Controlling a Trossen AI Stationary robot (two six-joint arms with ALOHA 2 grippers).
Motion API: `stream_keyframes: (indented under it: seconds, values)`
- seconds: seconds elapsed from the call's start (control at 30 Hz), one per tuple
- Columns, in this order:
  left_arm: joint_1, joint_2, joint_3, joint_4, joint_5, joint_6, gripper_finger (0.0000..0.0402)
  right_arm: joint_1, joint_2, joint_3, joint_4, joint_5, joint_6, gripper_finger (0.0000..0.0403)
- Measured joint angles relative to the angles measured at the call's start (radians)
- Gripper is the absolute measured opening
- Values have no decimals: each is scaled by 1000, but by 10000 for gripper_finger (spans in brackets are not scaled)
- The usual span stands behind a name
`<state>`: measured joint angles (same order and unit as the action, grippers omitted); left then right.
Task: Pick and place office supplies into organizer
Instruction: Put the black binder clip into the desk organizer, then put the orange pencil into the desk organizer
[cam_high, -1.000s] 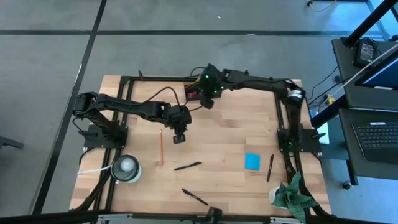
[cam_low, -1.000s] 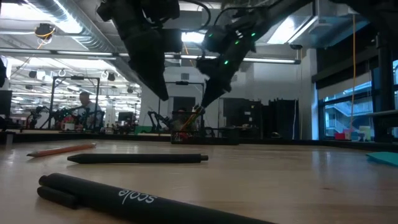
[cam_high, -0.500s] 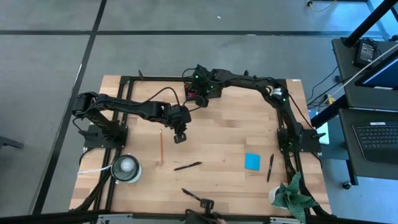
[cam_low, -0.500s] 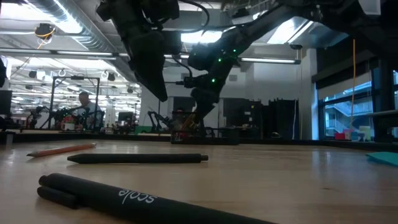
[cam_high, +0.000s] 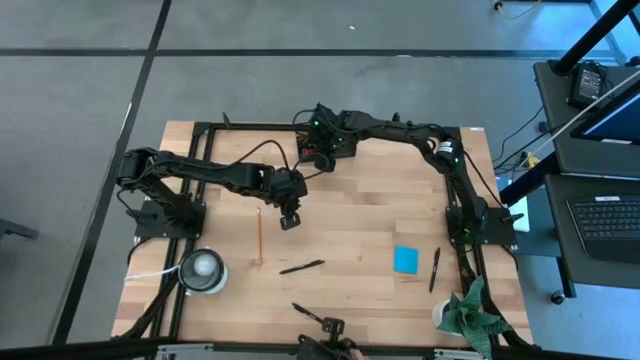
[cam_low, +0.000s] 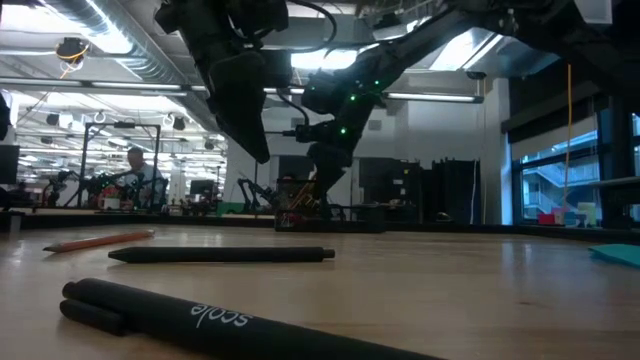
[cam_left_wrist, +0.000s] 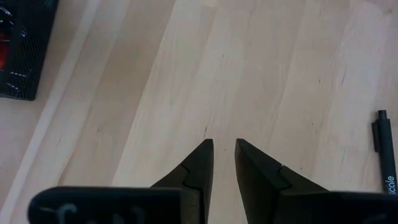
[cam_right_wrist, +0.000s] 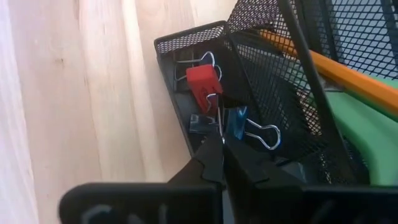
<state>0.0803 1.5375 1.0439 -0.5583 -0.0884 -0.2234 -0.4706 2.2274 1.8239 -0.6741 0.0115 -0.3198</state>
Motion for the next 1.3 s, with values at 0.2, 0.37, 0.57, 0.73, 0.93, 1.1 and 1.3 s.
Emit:
stream_keyframes:
  seconds: [0.2,0.37,0.57,0.73,0.93,1.1,1.3]
  values:
    - [0,0,0,0,0,0,61,0,4,-3,-15,118,0,13]
    - [0,0,0,0,0,0,61,-2,5,-3,-15,126,-1,13]
    - [0,0,0,0,0,0,61,-1,5,-3,-13,127,-4,14]
    - [0,0,0,0,-1,0,61,-1,5,-3,-12,126,-8,17]
    - [0,0,0,0,0,0,61,-1,4,-3,-10,126,-8,52]
    - [0,0,0,-10,3,-8,61,1,4,-3,-8,126,22,81]
    - [-6,-2,1,-156,37,-149,61,7,-30,-3,-40,127,106,87]
